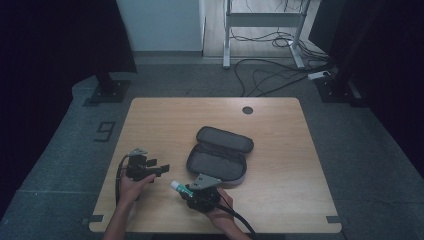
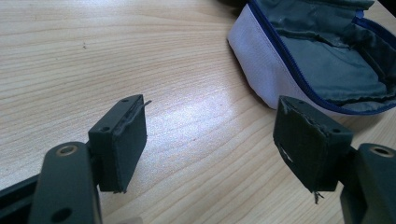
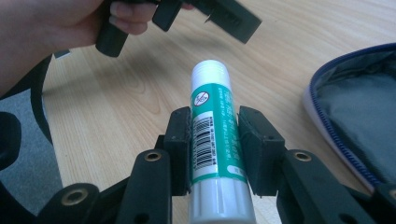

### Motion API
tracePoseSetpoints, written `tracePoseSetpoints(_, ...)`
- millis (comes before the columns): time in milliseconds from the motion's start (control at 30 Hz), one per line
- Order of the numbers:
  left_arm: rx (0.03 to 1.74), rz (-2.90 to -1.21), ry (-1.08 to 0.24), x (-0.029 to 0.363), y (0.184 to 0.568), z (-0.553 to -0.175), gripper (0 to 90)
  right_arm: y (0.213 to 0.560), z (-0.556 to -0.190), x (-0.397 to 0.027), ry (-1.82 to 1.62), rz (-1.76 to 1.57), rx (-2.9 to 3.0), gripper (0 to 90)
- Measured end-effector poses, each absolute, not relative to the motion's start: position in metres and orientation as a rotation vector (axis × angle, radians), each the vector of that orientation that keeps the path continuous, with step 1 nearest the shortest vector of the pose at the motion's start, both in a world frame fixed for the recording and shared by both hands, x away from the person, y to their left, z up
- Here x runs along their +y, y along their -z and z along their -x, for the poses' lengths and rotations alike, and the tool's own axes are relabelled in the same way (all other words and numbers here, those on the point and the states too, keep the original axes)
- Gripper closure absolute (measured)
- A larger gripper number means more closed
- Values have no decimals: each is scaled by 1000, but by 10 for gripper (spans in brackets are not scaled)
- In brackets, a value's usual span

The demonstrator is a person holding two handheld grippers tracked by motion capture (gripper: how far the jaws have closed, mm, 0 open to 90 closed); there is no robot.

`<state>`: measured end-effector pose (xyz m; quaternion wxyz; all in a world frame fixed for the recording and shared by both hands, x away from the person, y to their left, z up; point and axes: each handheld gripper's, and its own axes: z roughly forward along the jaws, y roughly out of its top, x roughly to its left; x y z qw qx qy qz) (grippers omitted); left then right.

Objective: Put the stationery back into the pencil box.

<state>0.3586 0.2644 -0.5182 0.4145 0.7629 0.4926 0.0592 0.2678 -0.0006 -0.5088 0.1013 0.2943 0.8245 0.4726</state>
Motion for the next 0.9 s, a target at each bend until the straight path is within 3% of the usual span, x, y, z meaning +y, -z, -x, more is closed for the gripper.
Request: tracePoseSetpoints(900,1245,-1933,-136,261,523,-360,261,493,-296,-46,-1437,-1016,2286,649)
